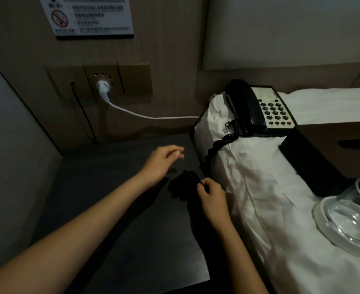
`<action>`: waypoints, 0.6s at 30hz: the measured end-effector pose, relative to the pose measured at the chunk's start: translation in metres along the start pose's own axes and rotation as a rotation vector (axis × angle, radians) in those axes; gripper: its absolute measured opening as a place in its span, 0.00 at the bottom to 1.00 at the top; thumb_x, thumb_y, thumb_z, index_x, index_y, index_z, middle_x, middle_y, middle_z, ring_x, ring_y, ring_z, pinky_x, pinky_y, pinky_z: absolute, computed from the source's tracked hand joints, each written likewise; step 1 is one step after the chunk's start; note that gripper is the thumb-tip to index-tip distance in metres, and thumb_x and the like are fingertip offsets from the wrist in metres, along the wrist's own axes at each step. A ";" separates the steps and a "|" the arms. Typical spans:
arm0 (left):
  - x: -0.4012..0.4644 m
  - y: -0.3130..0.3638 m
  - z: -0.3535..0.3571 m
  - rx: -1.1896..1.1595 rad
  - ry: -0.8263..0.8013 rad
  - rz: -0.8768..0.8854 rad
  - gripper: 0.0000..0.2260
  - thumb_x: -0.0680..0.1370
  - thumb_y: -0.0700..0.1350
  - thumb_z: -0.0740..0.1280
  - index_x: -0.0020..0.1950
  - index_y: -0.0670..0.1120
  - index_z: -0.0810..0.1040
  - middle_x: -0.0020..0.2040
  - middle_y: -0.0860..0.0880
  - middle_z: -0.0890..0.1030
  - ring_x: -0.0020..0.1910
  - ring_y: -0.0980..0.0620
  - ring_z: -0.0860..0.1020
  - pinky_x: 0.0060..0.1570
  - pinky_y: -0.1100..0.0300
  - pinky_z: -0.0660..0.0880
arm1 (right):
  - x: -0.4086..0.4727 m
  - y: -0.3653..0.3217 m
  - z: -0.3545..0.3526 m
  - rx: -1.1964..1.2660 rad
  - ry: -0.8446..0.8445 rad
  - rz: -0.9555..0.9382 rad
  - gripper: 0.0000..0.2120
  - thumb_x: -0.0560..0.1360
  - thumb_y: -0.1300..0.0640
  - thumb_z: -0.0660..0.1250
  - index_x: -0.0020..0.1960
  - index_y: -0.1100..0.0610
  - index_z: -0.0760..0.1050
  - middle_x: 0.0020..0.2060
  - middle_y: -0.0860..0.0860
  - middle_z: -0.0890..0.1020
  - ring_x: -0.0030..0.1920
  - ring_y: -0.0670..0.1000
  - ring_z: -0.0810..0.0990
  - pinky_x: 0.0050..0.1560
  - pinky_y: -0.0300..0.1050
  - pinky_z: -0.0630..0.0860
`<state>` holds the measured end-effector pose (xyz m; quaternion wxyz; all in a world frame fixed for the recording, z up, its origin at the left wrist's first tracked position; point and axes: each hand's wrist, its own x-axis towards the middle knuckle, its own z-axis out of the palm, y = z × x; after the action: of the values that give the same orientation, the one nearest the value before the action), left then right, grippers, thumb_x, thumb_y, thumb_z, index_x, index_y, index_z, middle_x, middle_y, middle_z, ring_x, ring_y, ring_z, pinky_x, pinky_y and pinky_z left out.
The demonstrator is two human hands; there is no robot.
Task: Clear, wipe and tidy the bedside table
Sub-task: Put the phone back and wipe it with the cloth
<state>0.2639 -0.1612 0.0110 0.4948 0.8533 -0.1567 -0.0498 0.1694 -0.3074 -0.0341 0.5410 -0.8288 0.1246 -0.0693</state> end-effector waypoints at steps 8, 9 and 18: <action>0.093 0.079 0.014 -0.414 -0.199 -0.145 0.15 0.84 0.43 0.58 0.65 0.36 0.73 0.58 0.37 0.79 0.46 0.50 0.80 0.46 0.60 0.78 | 0.016 -0.004 -0.010 1.182 -0.147 0.539 0.10 0.80 0.60 0.59 0.52 0.61 0.79 0.48 0.59 0.84 0.46 0.55 0.83 0.47 0.49 0.80; 0.103 0.086 0.017 -0.465 -0.224 -0.159 0.15 0.83 0.43 0.59 0.65 0.35 0.73 0.57 0.37 0.79 0.47 0.48 0.80 0.48 0.59 0.79 | 0.018 -0.005 -0.013 1.300 -0.160 0.591 0.13 0.80 0.58 0.59 0.57 0.62 0.79 0.51 0.60 0.84 0.47 0.57 0.84 0.48 0.51 0.82; 0.158 0.121 0.059 -0.440 -0.300 -0.361 0.18 0.76 0.60 0.67 0.41 0.45 0.74 0.32 0.49 0.75 0.24 0.56 0.73 0.28 0.64 0.72 | 0.028 -0.008 -0.029 1.457 -0.287 0.568 0.17 0.76 0.58 0.65 0.60 0.66 0.80 0.60 0.63 0.81 0.56 0.58 0.83 0.57 0.52 0.80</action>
<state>0.3731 -0.3154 0.0962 0.6221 0.7229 -0.0597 -0.2948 0.1896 -0.3380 -0.0154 0.9548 -0.2035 0.1835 0.1147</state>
